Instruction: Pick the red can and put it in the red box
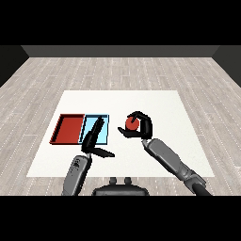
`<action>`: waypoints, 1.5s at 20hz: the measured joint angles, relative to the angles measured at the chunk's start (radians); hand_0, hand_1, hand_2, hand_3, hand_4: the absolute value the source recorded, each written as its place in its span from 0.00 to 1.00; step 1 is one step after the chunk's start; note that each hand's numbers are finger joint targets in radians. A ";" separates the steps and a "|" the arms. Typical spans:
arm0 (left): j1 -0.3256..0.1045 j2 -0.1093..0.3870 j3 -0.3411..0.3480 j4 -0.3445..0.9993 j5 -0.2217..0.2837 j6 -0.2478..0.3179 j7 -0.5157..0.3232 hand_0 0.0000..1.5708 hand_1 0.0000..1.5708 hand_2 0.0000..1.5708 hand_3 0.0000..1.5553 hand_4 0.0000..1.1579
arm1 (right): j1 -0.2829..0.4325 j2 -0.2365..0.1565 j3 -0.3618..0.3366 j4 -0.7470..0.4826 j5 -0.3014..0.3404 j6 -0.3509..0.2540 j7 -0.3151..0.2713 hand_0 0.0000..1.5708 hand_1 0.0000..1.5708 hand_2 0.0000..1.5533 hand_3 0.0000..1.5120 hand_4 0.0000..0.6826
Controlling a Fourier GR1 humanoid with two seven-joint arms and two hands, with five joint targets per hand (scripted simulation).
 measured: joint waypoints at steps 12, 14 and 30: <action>-0.091 -0.001 -0.156 0.128 0.053 0.131 0.027 0.00 0.00 0.00 0.00 0.00 | 0.044 0.063 -0.076 -0.075 0.178 0.065 0.096 1.00 1.00 0.95 0.93 0.95; -0.117 -0.001 -0.164 0.177 0.077 0.137 0.021 0.00 0.00 0.00 0.00 0.00 | 0.043 0.084 -0.077 -0.080 0.209 0.065 0.121 1.00 1.00 0.95 0.94 0.95; -0.231 -0.001 -0.244 0.330 0.218 0.198 0.009 0.00 0.00 0.00 0.00 0.00 | 0.101 0.268 -0.152 -0.051 0.387 0.215 0.121 1.00 1.00 0.95 0.93 0.91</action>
